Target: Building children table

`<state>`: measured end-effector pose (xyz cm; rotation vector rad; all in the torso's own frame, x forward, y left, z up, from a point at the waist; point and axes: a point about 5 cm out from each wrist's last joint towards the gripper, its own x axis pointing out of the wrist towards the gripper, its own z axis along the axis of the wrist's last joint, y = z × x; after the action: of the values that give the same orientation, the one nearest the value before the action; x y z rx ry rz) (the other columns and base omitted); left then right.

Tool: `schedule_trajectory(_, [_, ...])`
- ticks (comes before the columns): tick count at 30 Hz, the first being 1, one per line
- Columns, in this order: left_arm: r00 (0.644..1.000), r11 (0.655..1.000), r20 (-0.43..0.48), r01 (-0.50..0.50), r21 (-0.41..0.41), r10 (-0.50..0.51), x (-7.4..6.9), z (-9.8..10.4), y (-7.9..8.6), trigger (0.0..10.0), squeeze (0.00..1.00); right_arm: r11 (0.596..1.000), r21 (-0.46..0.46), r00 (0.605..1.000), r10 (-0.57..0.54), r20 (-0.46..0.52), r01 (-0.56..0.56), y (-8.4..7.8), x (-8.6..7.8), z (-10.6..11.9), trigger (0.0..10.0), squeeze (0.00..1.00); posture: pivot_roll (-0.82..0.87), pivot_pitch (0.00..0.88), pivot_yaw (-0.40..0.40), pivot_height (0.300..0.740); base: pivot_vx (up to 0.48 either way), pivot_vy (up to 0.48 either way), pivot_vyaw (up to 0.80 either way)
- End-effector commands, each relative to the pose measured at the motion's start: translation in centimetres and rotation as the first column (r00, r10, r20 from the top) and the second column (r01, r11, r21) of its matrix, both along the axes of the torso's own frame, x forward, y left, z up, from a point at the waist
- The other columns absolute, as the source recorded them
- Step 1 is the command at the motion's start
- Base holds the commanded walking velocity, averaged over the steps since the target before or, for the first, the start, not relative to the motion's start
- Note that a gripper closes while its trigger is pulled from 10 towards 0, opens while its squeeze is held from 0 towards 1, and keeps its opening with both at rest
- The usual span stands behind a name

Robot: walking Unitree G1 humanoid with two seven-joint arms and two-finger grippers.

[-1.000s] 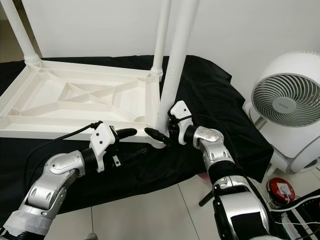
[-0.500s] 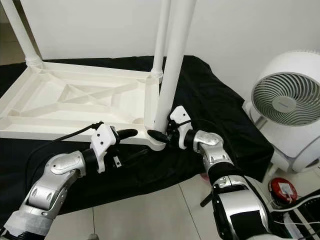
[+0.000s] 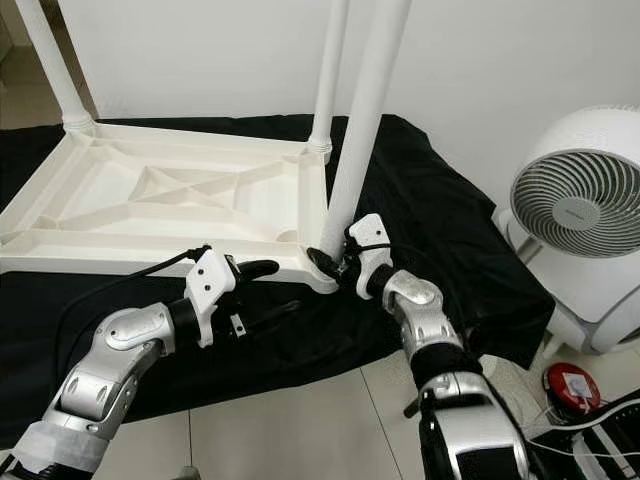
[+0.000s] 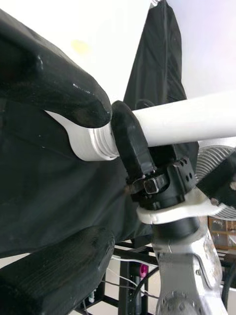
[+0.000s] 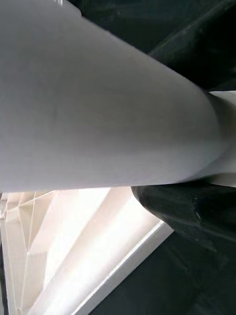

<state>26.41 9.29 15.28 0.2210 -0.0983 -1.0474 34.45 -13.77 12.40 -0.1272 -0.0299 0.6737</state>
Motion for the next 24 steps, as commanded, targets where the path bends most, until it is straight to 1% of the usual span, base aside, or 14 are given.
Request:
schedule_trajectory(1, [0.996, 0.996, 0.014, -0.086, -0.017, 0.086, 0.7, 0.2, 0.3, 10.0, 0.0, 0.993, 0.02, 0.993, -0.119, -0.005, 0.12, -0.3, -0.2, -0.2, 10.0, 0.0, 0.02, 0.0, -0.087, 0.74, 0.0, 0.0, 0.0])
schedule_trajectory(2, [0.994, 0.994, 0.02, -0.106, -0.015, 0.106, 0.9, 0.2, 0.4, 10.0, 0.0, 0.983, 0.039, 0.984, -0.177, -0.004, 0.177, 0.1, -0.7, -0.3, 10.0, 0.0, 0.01, 0.0, -0.087, 0.74, 0.0, 0.0, 0.0])
schedule_trajectory(3, [0.994, 0.994, 0.02, -0.106, -0.015, 0.106, 0.9, 0.2, 0.4, 10.0, 0.0, 0.983, 0.039, 0.984, -0.177, -0.004, 0.177, 0.1, -0.7, -0.3, 10.0, 0.0, 0.01, 0.0, -0.087, 0.74, 0.0, 0.0, 0.0])
schedule_trajectory(7, [0.988, 0.989, 0.028, -0.148, -0.013, 0.149, 1.3, 0.1, 0.7, 10.0, 0.0, 0.953, 0.079, 0.956, -0.292, -0.015, 0.293, 0.6, -1.2, -0.5, 10.0, 0.0, 0.01, 0.0, -0.09, 0.74, 0.0, 0.0, 0.0])
schedule_trajectory(8, [0.984, 0.985, 0.026, -0.174, -0.017, 0.175, 1.6, 0.1, 1.0, 10.0, 0.0, 0.934, 0.083, 0.937, -0.349, -0.001, 0.348, 1.0, -1.6, -0.5, 10.0, 0.0, 0.01, 0.0, -0.093, 0.74, 0.0, 0.0, 0.0])
schedule_trajectory(10, [0.983, 0.984, 0.025, -0.18, -0.019, 0.18, 1.6, 0.1, 1.1, 10.0, 0.0, 0.929, 0.082, 0.932, -0.362, 0.003, 0.36, 1.1, -1.7, -0.5, 10.0, 0.0, 0.01, 0.0, -0.093, 0.74, 0.0, 0.0, 0.0])
schedule_trajectory(11, [0.978, 0.978, 0.031, -0.207, -0.027, 0.208, 2.0, 0.3, 1.4, 10.0, 0.0, 0.908, 0.102, 0.913, -0.408, -0.002, 0.406, 1.9, -2.2, -0.6, 10.0, 0.0, 0.01, 0.0, -0.098, 0.74, 0.0, 0.0, 0.0])
schedule_trajectory(12, [0.978, 0.978, 0.031, -0.207, -0.027, 0.208, 2.0, 0.3, 1.4, 10.0, 0.0, 0.908, 0.102, 0.913, -0.408, -0.002, 0.406, 1.9, -2.2, -0.6, 10.0, 0.0, 0.01, 0.0, -0.098, 0.74, 0.0, 0.0, 0.0])
schedule_trajectory(13, [0.976, 0.977, 0.04, -0.211, -0.018, 0.212, 2.0, 0.1, 1.5, 10.0, 0.0, 0.883, 0.124, 0.891, -0.455, -0.006, 0.452, 2.5, -2.6, -0.6, 10.0, 0.0, 0.01, 0.0, -0.102, 0.74, 0.0, 0.0, 0.0])
schedule_trajectory(16, [0.979, 0.98, 0.035, -0.2, -0.009, 0.2, 1.8, -0.4, 1.3, 10.0, 0.0, 0.861, 0.15, 0.873, -0.487, -0.03, 0.486, 2.8, -2.8, -0.5, 10.0, 0.0, 0.01, 0.0, -0.1, 0.74, 0.0, 0.0, 0.0])
schedule_trajectory(18, [0.979, 0.98, 0.035, -0.2, -0.009, 0.2, 1.8, -0.4, 1.3, 10.0, 0.0, 0.861, 0.15, 0.873, -0.487, -0.03, 0.486, 2.8, -2.8, -0.5, 10.0, 0.0, 0.01, 0.0, -0.1, 0.74, 0.0, 0.0, 0.0])
schedule_trajectory(22, [0.982, 0.983, 0.03, -0.185, 0.003, 0.185, 1.5, -1.0, 1.0, 10.0, 0.0, 0.84, 0.145, 0.852, -0.518, -0.072, 0.523, 3.2, -3.7, -0.6, 10.0, 0.0, 0.01, 0.0, -0.102, 0.74, 0.0, 0.0, 0.0])
schedule_trajectory(23, [0.982, 0.983, 0.033, -0.185, 0.004, 0.184, 1.5, -1.0, 1.0, 10.0, 0.0, 0.837, 0.147, 0.849, -0.522, -0.078, 0.528, 3.2, -3.8, -0.5, 10.0, 0.69, 0.01, 0.0, -0.102, 0.74, 0.0, 0.0, 0.0])
schedule_trajectory(24, [0.981, 0.982, 0.033, -0.189, -0.003, 0.189, 1.5, -0.9, 1.1, 10.0, 0.0, 0.837, 0.158, 0.851, -0.519, -0.076, 0.524, 3.1, -4.0, -0.4, 10.0, 1.0, 0.01, 0.002, -0.101, 0.74, 0.0, 0.0, 0.0])
